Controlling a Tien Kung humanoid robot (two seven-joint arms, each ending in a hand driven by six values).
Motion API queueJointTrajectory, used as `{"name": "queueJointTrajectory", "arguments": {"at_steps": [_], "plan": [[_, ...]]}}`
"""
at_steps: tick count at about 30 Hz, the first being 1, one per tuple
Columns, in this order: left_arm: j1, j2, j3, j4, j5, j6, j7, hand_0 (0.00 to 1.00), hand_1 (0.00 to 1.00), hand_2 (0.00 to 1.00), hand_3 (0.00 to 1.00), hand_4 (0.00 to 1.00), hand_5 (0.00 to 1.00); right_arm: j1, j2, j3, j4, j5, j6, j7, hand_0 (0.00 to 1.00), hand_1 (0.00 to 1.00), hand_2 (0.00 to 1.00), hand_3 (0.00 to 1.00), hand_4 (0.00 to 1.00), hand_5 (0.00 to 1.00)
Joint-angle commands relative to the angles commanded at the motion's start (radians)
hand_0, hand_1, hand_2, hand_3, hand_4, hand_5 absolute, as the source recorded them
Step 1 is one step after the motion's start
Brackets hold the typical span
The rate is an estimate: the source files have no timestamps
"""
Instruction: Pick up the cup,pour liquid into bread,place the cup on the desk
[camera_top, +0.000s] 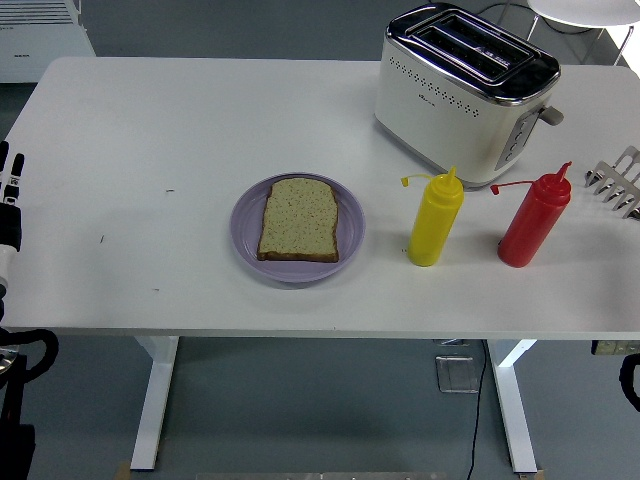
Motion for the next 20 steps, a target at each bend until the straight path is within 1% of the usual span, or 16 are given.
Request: {"name": "queueJointTrajectory", "arguments": {"at_steps": [20], "plan": [[-0.002, 0.000, -0.002, 0.000, 0.000, 0.000, 0.000, 0.807, 0.742, 0.727, 0.719, 0.490, 0.998, 0.000, 0.001, -0.002, -0.002, -0.003, -0.002, 0.001, 0.819, 0.731, 0.760, 0.769, 0.625, 0.422]]}}
